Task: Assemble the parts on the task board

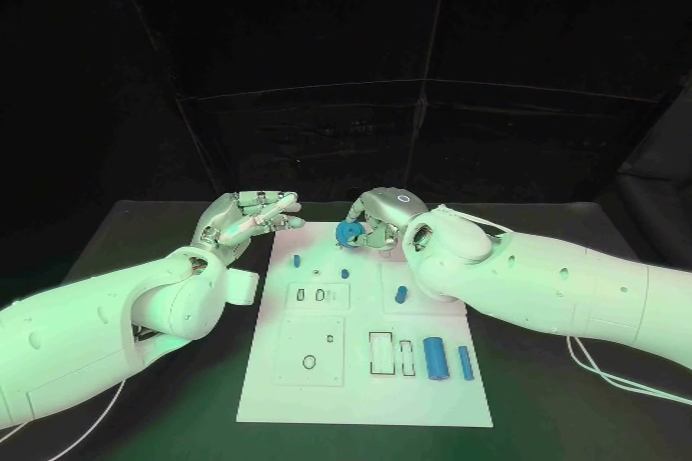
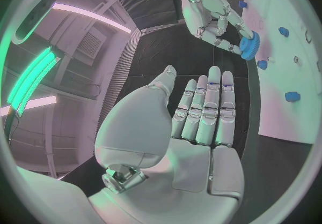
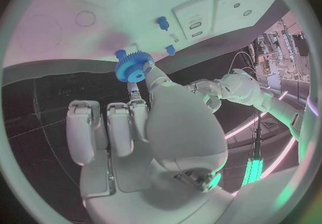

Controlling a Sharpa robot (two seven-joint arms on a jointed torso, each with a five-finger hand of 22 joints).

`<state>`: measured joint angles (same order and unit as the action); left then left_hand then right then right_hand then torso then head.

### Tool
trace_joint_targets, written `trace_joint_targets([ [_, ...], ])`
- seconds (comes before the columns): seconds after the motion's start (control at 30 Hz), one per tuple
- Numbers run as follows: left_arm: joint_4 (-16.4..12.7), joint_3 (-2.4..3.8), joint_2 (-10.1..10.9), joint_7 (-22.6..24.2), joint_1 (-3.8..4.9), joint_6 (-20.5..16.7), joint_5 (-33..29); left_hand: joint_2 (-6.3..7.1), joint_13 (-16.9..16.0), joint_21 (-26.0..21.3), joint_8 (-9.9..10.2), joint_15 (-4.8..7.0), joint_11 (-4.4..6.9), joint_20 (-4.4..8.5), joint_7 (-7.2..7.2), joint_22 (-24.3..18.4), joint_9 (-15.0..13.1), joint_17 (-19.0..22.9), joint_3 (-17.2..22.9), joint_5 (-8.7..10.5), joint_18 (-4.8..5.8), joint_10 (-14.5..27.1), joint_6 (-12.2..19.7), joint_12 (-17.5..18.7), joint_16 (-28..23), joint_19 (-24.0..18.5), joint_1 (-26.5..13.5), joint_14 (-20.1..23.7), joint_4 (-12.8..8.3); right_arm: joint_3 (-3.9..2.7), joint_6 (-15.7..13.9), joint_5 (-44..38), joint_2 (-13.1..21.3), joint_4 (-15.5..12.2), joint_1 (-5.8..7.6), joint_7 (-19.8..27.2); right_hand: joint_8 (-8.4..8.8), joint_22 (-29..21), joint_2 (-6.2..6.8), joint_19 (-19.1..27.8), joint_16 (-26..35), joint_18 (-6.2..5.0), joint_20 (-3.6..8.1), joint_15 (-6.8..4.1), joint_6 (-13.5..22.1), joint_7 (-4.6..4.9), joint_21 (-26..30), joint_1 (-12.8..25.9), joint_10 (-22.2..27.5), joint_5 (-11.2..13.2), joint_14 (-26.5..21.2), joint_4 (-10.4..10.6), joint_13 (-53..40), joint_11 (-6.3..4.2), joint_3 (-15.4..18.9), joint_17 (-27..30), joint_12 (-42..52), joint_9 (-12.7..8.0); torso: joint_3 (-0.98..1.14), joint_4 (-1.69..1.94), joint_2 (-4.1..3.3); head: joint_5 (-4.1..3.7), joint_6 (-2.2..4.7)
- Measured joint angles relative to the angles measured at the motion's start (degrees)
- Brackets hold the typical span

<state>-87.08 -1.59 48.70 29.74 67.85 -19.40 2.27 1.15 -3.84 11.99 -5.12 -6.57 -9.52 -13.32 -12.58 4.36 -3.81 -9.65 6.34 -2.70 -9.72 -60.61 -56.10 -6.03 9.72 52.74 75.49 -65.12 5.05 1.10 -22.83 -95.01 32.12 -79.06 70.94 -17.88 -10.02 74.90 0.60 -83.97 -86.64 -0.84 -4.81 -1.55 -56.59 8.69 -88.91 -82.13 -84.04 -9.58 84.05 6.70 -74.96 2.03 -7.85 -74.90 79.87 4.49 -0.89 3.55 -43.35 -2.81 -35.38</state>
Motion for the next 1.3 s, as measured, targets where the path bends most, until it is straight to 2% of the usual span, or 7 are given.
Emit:
trace_joint_targets([
  [0.27,0.06,0.00,-0.08,-0.05,0.00,-0.02,0.00,0.00,0.00,0.00,0.00,0.00,0.00,0.00,0.00,0.00,0.00,0.01,0.00,0.00,0.00,0.00,0.00,0.00,0.00,0.00,0.00,0.00,0.00,0.05,0.82,-1.27,-3.62,2.83,-0.95,-0.75,-0.01,0.00,0.23,0.00,0.00,0.00,0.00,0.00,0.00,0.00,0.00,0.23,0.00,0.00,0.00,-0.08,-0.02,0.01,-0.39,-0.05,-0.31,0.00,0.03,0.02,-0.04,0.09,0.07],
  [0.63,0.08,0.00,-0.17,-0.14,0.00,-0.03,0.00,0.00,-0.01,0.00,0.00,0.00,0.00,0.00,0.00,-0.06,0.00,0.01,0.00,0.00,0.00,0.00,0.00,0.00,0.00,0.00,0.00,0.00,0.00,0.04,3.16,-1.87,-5.65,4.97,-1.42,-1.72,0.57,0.00,1.20,0.00,0.00,-0.01,0.00,0.00,-0.19,-0.08,0.00,1.19,0.00,1.05,0.00,0.13,0.00,0.01,-0.98,-0.04,-0.31,0.01,0.02,0.02,-0.04,0.24,-0.12],
  [0.8,0.06,0.00,-0.19,-0.20,0.01,-0.03,0.00,0.00,-0.01,0.00,0.00,0.00,0.00,0.00,0.00,-0.05,0.00,0.02,0.00,0.00,0.00,0.00,0.00,0.00,0.00,0.00,0.00,0.00,0.00,0.00,3.42,-1.99,-6.27,5.84,-1.46,-2.57,2.01,0.00,1.94,0.00,0.00,-0.02,0.00,0.01,-1.12,-0.14,0.00,1.93,0.02,1.48,0.00,0.19,0.00,0.04,-1.04,-0.03,-0.56,0.11,0.05,-0.01,-0.02,0.40,-0.16],
  [0.9,0.02,0.00,-0.19,-0.26,0.01,-0.02,0.00,0.00,-0.01,-0.21,0.00,0.00,0.00,0.00,0.00,-0.05,0.00,0.02,0.00,0.00,0.00,0.00,0.00,0.00,-0.23,0.00,0.00,0.00,0.00,-0.02,3.39,-2.04,-6.64,6.21,-1.44,-3.09,3.39,0.00,2.59,-0.05,0.00,-0.01,-0.05,0.25,-0.79,-0.43,0.00,2.96,0.53,3.62,-0.01,0.39,0.00,0.99,-1.03,-0.03,-1.23,0.59,0.05,-0.04,-0.02,0.46,-0.16],
  [1.0,-0.02,0.00,-0.18,-0.32,0.01,-0.01,0.00,0.00,-0.01,-0.21,0.00,0.00,0.00,0.00,0.00,-0.05,0.00,0.02,0.00,0.00,0.00,0.00,0.00,0.00,-0.23,0.00,0.00,0.00,0.00,0.01,3.37,-2.06,-6.90,6.51,-1.44,-3.74,4.67,0.04,2.58,0.01,0.00,-0.03,-0.63,0.74,1.37,0.06,0.00,3.79,0.95,5.50,-0.11,0.95,0.00,1.59,-0.94,-0.03,-1.86,0.41,0.05,-0.10,-0.02,0.47,-0.15],
  [1.17,-0.05,0.00,-0.16,-0.48,0.01,0.02,0.00,0.00,-0.01,-0.21,0.00,0.00,0.00,0.00,0.00,-0.05,0.00,0.02,0.00,0.00,0.01,0.00,0.00,0.00,-0.23,0.00,0.00,0.00,0.00,0.03,3.36,-2.07,-7.13,7.00,-1.49,-5.06,5.72,0.04,2.94,0.01,0.00,-0.02,-1.02,1.15,2.75,0.66,0.00,4.31,1.34,6.09,-0.12,1.17,0.00,1.98,-0.86,-0.03,-2.50,-0.06,0.08,-0.13,-0.02,0.38,-0.15],
  [1.3,-0.05,0.00,-0.14,-0.61,0.01,0.07,0.00,0.00,-0.01,-0.21,0.00,0.00,0.00,0.00,0.00,-0.05,0.00,-0.03,0.00,0.00,0.00,0.00,0.00,0.00,-0.23,0.00,0.00,0.00,0.00,0.03,3.41,-2.07,-7.25,7.19,-1.50,-5.77,6.39,0.04,4.43,0.02,0.00,-0.02,-1.43,1.58,4.51,1.08,0.00,4.94,1.65,6.52,-0.13,2.11,0.00,2.29,-0.70,-0.03,-2.90,-0.36,0.07,-0.13,-0.02,0.34,-0.15],
])
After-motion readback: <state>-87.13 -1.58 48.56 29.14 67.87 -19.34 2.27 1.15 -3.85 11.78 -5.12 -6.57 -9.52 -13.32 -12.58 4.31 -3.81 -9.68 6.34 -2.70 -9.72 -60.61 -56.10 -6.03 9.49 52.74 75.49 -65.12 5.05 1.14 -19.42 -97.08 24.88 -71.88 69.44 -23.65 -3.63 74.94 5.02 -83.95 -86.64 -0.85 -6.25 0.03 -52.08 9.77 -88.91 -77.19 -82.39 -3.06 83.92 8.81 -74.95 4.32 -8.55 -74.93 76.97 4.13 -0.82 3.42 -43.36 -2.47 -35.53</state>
